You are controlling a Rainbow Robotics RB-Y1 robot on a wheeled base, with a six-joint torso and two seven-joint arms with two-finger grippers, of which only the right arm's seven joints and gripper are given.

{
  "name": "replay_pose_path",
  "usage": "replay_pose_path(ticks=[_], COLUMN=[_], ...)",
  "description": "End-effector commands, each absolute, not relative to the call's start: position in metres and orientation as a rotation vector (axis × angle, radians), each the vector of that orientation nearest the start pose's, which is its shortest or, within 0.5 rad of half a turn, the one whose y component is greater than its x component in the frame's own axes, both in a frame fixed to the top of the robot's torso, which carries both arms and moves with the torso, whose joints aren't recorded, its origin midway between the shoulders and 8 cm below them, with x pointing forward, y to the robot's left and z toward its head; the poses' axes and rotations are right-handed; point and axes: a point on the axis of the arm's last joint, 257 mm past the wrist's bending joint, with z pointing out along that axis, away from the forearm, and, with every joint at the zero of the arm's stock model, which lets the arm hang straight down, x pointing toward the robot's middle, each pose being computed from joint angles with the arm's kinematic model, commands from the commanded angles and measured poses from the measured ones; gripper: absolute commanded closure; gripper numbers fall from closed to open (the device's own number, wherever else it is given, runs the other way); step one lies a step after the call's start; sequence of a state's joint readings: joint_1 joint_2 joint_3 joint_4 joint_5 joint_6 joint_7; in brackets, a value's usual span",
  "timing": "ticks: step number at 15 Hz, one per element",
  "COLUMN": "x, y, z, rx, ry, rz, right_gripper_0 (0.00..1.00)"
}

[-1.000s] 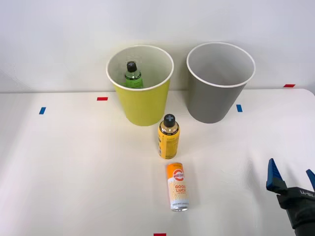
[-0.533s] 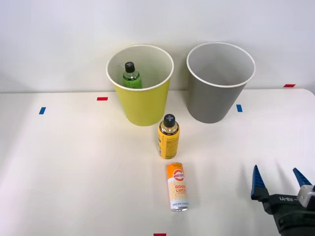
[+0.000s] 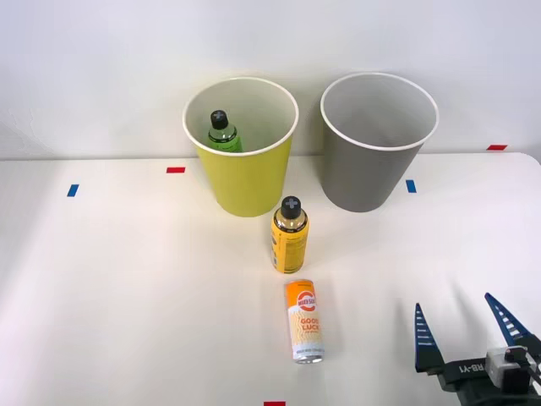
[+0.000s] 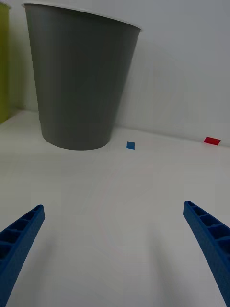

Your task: Put cans in the gray bin, plastic bottles in the light green bin

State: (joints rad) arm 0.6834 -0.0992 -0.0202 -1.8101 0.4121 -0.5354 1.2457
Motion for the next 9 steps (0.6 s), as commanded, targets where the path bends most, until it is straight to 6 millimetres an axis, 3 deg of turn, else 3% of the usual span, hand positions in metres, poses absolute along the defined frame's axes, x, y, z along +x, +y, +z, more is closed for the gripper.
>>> replay_pose_path(ticks=[1,4,9], x=[0.317,0.305,0.284], y=[-0.284,-0.287,-0.275], z=[-0.278,-0.293,-0.299], rx=[-0.168,-0.105,0.076], ry=[1.517,1.510,1.511], rz=[-0.130,-0.076,0.043], right_gripper_0=[0.00,0.00,0.00])
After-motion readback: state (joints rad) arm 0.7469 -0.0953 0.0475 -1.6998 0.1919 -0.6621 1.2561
